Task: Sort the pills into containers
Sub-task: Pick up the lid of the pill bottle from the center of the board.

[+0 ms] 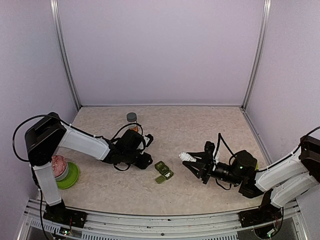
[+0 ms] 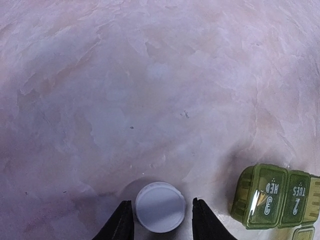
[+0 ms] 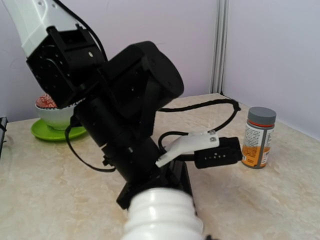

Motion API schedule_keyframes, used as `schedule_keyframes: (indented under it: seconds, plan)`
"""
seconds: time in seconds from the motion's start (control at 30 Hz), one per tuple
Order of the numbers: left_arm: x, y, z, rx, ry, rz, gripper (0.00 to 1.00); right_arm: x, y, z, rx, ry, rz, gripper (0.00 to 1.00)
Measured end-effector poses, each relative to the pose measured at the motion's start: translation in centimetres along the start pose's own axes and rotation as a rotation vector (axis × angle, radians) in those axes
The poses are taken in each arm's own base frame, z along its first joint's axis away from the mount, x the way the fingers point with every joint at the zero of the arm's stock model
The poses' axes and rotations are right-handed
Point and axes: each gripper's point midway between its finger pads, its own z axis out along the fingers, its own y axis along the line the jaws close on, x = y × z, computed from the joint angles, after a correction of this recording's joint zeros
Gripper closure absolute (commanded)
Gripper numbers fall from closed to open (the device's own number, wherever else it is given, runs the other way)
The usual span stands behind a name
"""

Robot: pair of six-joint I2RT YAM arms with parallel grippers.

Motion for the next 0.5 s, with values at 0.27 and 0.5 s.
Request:
schedule_keyframes:
  seconds: [0.27,0.5]
  plan:
    - [-0.11,0.18,0.30,-0.012,-0.001,0.000,0.74,0.00,0.00,0.00,0.000,0.000,0.002,1.00]
    - [-0.20,0.16,0.30,-0.012,-0.004,0.001,0.76,0.01,0.00,0.00,0.000,0.000,0.003,1.00]
